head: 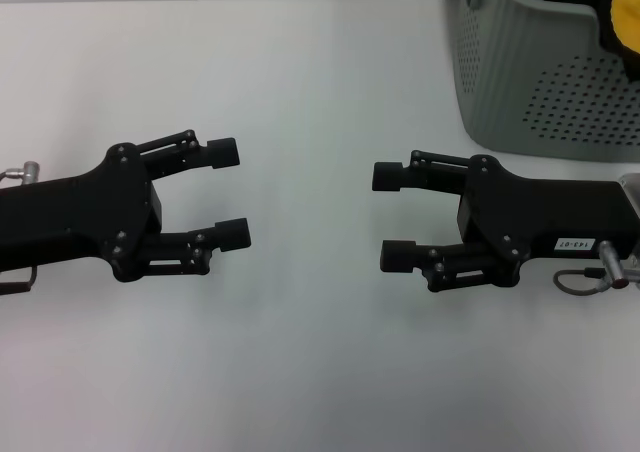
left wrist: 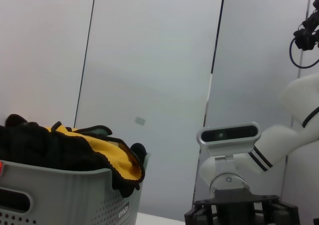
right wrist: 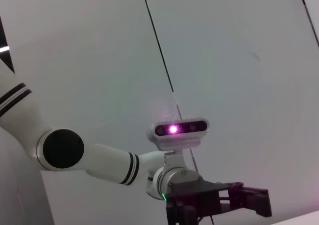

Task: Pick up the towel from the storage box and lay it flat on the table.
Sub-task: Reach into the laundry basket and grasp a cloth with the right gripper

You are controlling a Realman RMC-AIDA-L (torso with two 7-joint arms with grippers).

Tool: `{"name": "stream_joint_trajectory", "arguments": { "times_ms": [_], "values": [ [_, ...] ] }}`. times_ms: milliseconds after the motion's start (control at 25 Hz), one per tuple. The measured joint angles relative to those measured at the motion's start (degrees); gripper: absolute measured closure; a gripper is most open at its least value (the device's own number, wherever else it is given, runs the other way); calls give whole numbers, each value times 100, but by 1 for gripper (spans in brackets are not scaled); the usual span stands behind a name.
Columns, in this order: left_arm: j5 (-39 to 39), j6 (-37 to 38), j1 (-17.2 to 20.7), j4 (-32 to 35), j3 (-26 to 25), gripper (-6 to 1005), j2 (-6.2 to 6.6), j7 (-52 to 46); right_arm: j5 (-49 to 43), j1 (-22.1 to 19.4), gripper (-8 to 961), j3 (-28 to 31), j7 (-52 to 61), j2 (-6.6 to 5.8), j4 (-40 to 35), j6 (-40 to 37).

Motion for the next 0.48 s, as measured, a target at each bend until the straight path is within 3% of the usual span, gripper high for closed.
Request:
{"name": "stream_joint_trajectory", "arguments": {
  "times_ms": [480],
  "values": [
    [-42,-2,27,1,-40,142,-29,0,2,-132,97,29,-199,45,13,14]
  ]
}}
